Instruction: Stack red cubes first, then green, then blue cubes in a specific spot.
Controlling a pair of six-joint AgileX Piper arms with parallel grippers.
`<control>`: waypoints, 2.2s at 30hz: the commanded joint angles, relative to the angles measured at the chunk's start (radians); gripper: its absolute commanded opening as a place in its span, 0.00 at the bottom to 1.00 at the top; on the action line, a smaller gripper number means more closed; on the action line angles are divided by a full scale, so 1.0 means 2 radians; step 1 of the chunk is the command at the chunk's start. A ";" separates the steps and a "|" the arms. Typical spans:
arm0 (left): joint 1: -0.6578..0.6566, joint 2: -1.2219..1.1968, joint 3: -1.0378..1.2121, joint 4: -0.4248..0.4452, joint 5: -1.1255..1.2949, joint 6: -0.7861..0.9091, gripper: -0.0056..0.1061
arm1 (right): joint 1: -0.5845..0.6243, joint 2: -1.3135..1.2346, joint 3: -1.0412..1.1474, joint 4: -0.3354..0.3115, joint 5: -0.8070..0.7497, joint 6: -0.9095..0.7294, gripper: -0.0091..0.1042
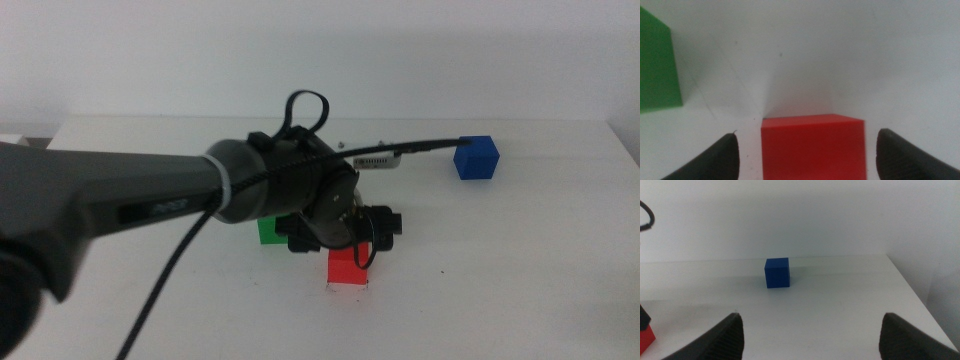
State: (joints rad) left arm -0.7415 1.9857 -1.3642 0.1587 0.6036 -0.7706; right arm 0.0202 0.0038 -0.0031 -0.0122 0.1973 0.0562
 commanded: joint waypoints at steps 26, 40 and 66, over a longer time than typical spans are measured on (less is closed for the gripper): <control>0.135 -0.019 -0.047 -0.051 0.073 0.125 0.89 | -0.002 -0.002 0.002 -0.002 -0.007 -0.001 0.90; 0.136 0.037 -0.047 -0.058 0.045 0.137 0.61 | -0.002 -0.002 0.002 -0.002 -0.007 -0.001 0.90; -0.003 -0.033 -0.048 -0.011 0.073 0.017 0.15 | -0.002 -0.002 0.002 -0.002 -0.007 -0.001 0.90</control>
State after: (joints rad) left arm -0.7386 1.9184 -1.4603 0.1258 0.7604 -0.7274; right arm 0.0202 0.0038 -0.0031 -0.0122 0.1973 0.0562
